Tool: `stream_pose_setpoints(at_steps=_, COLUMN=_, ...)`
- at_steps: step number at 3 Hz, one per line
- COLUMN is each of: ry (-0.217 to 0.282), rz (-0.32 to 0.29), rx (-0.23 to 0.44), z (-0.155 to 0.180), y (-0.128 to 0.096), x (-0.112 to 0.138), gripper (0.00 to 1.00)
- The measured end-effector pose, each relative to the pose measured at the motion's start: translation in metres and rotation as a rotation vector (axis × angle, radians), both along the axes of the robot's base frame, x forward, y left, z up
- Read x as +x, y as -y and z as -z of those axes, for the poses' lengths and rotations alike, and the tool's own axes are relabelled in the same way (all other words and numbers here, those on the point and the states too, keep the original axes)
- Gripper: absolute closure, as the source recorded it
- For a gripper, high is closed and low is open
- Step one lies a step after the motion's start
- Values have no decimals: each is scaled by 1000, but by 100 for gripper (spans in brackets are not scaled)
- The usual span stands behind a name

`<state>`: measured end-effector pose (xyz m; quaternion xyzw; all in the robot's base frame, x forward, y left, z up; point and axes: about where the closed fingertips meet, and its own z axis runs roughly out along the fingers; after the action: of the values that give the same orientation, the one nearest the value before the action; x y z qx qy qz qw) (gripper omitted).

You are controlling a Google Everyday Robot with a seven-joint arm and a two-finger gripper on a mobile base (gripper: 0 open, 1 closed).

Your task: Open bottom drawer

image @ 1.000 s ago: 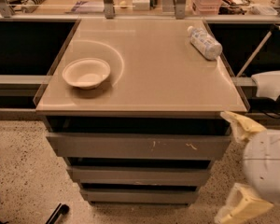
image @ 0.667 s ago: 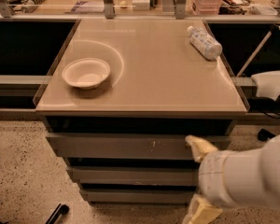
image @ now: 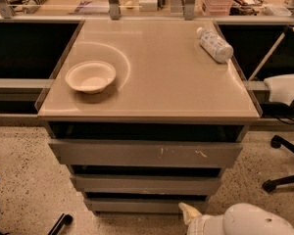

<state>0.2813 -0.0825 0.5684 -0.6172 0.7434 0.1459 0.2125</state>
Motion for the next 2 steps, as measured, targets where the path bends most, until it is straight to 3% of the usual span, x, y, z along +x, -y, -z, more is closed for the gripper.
stream_pose_setpoints(at_steps=1, ry=-10, rz=33, rx=34, z=23, y=-4, x=4, gripper=0)
stream_pose_setpoints(at_steps=2, ry=-10, rz=33, rx=35, z=23, y=-4, x=4, gripper=0)
